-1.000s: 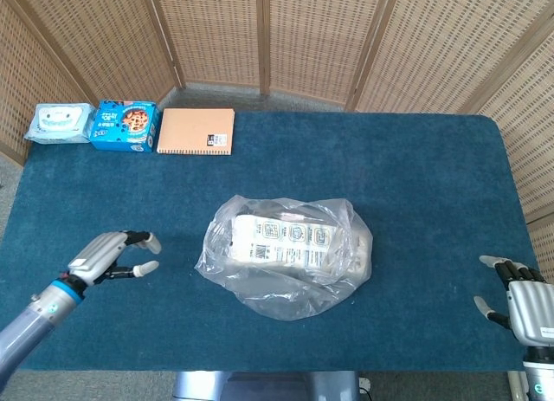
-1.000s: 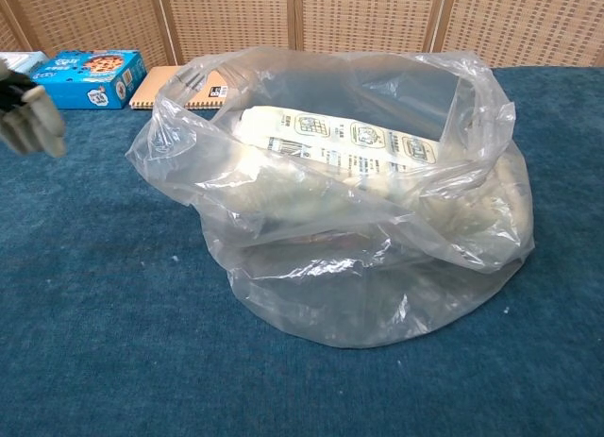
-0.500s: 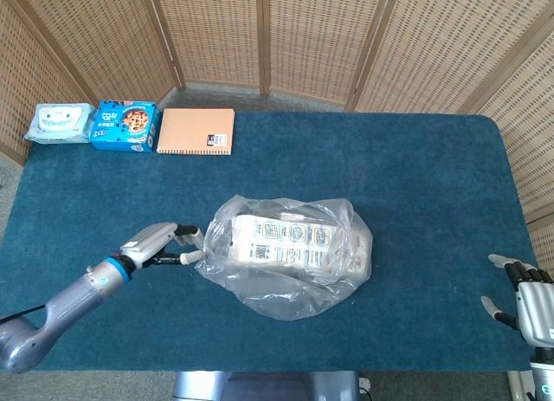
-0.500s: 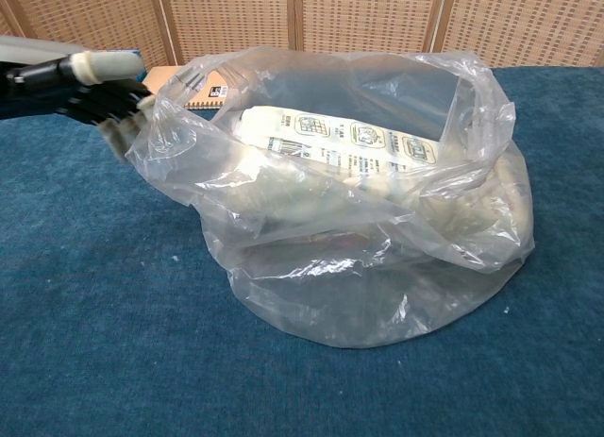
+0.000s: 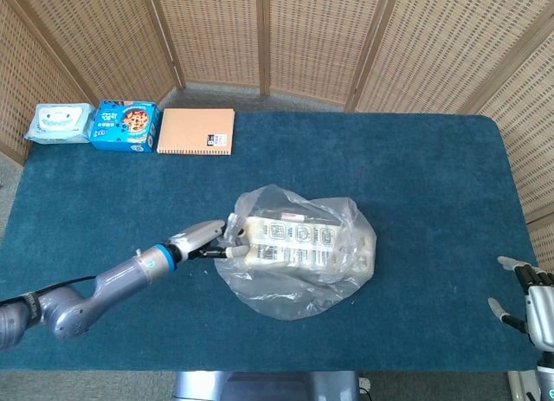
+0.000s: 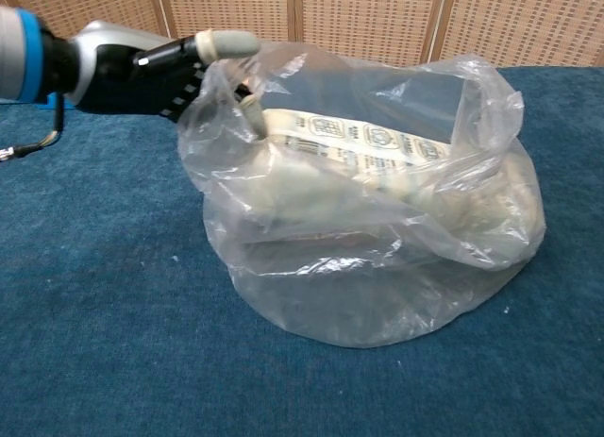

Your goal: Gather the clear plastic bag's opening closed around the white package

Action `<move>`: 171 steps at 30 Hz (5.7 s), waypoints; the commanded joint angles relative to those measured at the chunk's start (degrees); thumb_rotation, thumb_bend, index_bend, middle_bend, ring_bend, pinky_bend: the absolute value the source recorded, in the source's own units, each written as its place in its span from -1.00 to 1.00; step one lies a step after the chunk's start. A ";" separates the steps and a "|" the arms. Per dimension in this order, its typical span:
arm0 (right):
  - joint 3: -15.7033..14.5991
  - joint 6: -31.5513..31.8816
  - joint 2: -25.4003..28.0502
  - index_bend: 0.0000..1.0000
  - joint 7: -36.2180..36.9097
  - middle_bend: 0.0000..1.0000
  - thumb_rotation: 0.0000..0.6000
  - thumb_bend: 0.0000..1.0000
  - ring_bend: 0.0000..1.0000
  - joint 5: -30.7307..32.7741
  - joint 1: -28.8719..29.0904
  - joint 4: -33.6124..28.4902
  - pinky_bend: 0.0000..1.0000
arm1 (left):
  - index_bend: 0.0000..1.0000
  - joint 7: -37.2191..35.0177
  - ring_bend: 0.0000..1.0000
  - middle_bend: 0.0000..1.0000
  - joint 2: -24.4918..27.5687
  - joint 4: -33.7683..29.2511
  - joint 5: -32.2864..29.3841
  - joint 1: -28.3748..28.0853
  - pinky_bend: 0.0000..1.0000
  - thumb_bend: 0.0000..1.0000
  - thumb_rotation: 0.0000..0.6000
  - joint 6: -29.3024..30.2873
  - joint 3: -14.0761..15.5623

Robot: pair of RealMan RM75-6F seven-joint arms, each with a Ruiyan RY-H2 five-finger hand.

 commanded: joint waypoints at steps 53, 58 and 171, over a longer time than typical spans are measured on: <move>0.09 1.10 -0.90 -0.49 2.98 -0.31 1.00 -0.51 -0.29 -0.66 -0.94 2.12 -0.29 | -0.33 -3.71 -0.37 -0.27 3.11 5.66 -6.85 -10.94 -0.28 -0.83 -1.00 -14.26 -3.69; 0.01 1.43 -0.88 -0.50 3.46 -0.32 1.00 -0.51 -0.29 -0.64 -1.30 2.48 -0.29 | -0.33 -4.97 -0.37 -0.27 2.76 6.65 -9.77 -13.31 -0.27 -0.83 -1.00 -15.25 -4.69; 0.41 4.13 -1.32 -0.53 5.13 -0.37 1.00 -0.51 -0.29 -1.86 -2.95 2.59 -0.29 | -0.33 -2.99 -0.37 -0.28 9.84 11.18 -22.65 -1.95 -0.18 -0.82 -1.00 -33.63 -12.64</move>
